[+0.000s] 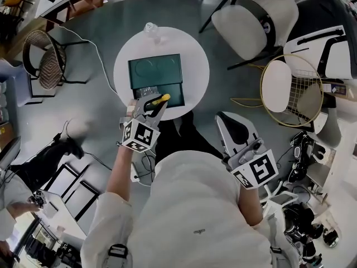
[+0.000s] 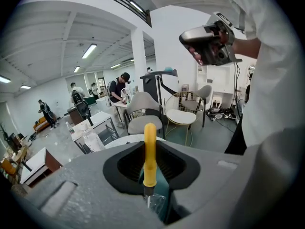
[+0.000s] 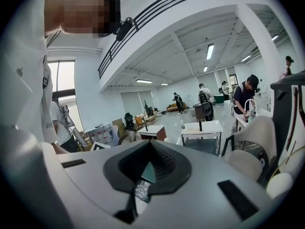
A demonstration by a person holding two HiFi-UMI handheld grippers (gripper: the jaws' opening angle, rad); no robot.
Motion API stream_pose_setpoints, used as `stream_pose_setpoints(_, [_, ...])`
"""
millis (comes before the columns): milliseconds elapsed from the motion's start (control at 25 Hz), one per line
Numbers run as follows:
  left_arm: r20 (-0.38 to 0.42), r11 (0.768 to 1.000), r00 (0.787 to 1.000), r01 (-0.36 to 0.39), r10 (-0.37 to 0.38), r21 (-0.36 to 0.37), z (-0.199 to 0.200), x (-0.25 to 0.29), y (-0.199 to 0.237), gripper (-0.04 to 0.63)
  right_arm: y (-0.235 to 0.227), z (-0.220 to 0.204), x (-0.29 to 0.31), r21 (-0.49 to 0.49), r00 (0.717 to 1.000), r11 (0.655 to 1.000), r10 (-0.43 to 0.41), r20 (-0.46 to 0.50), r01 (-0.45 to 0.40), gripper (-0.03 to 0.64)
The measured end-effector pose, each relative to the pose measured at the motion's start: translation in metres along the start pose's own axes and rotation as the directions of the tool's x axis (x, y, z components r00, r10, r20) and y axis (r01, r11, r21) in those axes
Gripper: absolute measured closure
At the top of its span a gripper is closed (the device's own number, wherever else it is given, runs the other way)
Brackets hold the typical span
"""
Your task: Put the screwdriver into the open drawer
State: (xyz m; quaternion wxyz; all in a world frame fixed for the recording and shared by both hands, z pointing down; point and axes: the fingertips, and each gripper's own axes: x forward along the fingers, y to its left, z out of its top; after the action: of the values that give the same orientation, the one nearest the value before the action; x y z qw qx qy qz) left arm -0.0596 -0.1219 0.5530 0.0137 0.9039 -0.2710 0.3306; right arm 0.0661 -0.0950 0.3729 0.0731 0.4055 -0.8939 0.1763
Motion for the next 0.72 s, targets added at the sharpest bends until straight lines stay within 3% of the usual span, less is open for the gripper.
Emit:
stream_pose_setpoints(280, [-0.089,0.999,0.996,0.034,-0.031,0.028,-0.041,0.033,-0.004,0.517,-0.002,-0.022,0.002,0.026,0.999,1.0,0.008,-0.048,-0.006,0.611])
stream_pose_setpoints(720, [-0.207,0.995,0.974,0.097,-0.092,0.013,-0.096,0.079,-0.011,0.517,-0.005,-0.045,-0.006,0.066,0.995,0.998,0.003,-0.096,0.004,0.611])
